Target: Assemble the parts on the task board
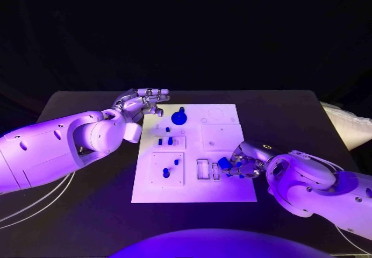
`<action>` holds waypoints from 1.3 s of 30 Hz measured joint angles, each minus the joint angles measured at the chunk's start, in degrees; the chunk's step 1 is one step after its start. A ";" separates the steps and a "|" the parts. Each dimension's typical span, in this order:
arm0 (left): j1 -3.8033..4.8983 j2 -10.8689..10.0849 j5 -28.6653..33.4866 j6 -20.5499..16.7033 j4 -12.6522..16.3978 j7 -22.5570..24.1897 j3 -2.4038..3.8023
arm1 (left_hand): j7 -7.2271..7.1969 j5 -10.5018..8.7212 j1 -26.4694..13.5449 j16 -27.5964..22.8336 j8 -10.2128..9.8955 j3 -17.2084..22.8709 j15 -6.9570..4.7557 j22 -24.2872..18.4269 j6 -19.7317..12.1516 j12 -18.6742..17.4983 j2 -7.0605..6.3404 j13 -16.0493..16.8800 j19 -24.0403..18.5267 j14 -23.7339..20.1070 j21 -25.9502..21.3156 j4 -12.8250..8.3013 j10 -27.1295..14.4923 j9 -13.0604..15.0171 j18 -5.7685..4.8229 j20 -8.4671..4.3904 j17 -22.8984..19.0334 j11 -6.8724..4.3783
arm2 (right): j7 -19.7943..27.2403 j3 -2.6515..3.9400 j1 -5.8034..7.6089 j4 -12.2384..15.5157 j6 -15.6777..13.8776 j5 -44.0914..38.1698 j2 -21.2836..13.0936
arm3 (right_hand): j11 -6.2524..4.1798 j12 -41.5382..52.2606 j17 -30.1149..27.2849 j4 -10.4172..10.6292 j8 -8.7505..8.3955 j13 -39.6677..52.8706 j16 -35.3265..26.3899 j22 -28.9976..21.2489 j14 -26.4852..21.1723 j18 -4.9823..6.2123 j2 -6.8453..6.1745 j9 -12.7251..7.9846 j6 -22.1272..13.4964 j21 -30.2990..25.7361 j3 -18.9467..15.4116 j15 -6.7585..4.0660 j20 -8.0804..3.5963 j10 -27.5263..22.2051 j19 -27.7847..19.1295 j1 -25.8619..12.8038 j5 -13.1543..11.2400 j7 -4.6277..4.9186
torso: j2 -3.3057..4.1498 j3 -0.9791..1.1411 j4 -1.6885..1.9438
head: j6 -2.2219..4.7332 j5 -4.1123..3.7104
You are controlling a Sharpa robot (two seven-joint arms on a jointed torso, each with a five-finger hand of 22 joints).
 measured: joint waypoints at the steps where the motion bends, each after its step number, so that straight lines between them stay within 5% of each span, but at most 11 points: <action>1: 0.00 -0.01 0.00 0.01 0.01 -0.01 0.00 | 0.00 0.00 0.00 0.00 0.00 0.00 0.00 0.00 0.00 0.00 0.00 0.00 0.00 0.00 0.00 0.00 0.00 0.00 0.00 0.00 0.00 0.00 | 0.00 -0.07 -0.09 0.08 -0.67 0.12 -0.06 | 0.07 0.16 0.00 -0.07 0.11 0.26 0.14 0.14 0.09 -0.33 0.30 0.04 0.20 0.18 0.06 -0.09 0.00 0.28 0.00 0.30 0.48 0.01 | -0.01 0.00 -0.01 | 0.02 0.00; 8: 0.00 -0.06 -0.02 0.08 0.01 -0.05 0.00 | 0.00 0.00 0.00 0.00 0.00 0.00 0.01 0.00 0.00 0.00 0.00 0.00 0.00 0.00 0.00 0.00 0.00 0.00 0.00 0.00 0.00 0.00 | -0.19 -0.06 -0.37 2.07 -5.83 2.25 -0.77 | -0.02 0.47 -0.01 -0.28 0.17 1.23 0.67 0.84 0.09 -0.33 0.67 0.11 0.39 0.44 0.13 -0.49 -0.48 0.41 0.48 0.67 5.12 -0.01 | -0.01 0.04 -0.01 | 0.10 -0.05; 19: 0.00 -0.04 -0.03 0.20 0.00 -0.11 0.00 | 0.00 0.00 0.00 0.00 0.00 0.00 0.09 0.00 0.00 0.00 0.00 0.00 0.00 0.09 0.00 0.00 0.00 0.00 0.00 0.00 0.01 0.00 | -0.07 0.23 -0.32 3.73 -11.20 7.76 0.26 | -0.21 0.47 -0.01 -0.10 0.20 1.84 1.00 1.32 0.10 -0.33 1.51 0.11 0.39 0.66 -0.20 -0.48 -0.50 0.61 0.50 -0.17 6.31 -0.01 | -0.01 -0.03 0.10 | 0.25 -0.05; 33: 0.00 -0.12 -0.04 0.31 0.18 -0.17 0.00 | 0.00 0.00 0.00 0.00 0.00 0.00 0.09 0.00 0.00 0.00 0.00 0.00 0.00 0.09 0.00 0.00 0.00 0.00 0.00 0.00 0.01 0.00 | -0.51 0.19 -0.33 2.18 -6.44 11.37 4.36 | -0.50 -0.18 -0.02 0.04 0.60 1.55 1.00 1.47 -0.12 -0.33 2.87 0.49 0.41 0.65 -1.78 -0.69 -0.50 0.96 0.50 -1.52 4.26 -0.03 | -0.01 -0.08 0.07 | 0.10 0.36; 34: 0.00 -0.14 -0.04 0.32 0.21 -0.18 0.00 | 0.00 0.00 0.00 0.00 0.00 0.00 0.09 0.00 0.00 0.00 0.00 0.00 0.00 0.09 0.00 0.00 0.00 0.00 0.00 0.00 0.01 0.00 | -0.55 0.18 -0.34 2.11 -5.96 11.55 4.50 | -0.54 -0.19 -0.02 0.12 0.60 1.55 1.00 1.47 -0.12 -0.33 2.87 1.98 0.50 0.65 -2.02 -0.69 -0.50 1.03 0.50 -1.52 3.99 -0.12 | -0.01 -0.08 0.06 | 0.10 0.41; 39: 0.00 -0.19 -0.04 0.34 0.28 -0.21 0.00 | 0.00 0.00 0.00 0.00 0.00 0.00 0.10 0.00 0.00 0.00 0.00 0.00 0.00 0.09 0.00 0.00 0.00 0.00 0.00 0.00 0.01 0.00 | -0.62 0.22 -0.31 1.95 -4.67 12.02 5.00 | -0.57 -0.49 0.03 0.04 0.60 1.57 1.00 1.47 -0.12 -0.33 2.87 2.79 0.60 0.65 -2.25 -0.69 -0.50 1.07 0.50 -1.53 3.71 -0.22 | -0.01 -0.07 0.01 | 0.02 0.53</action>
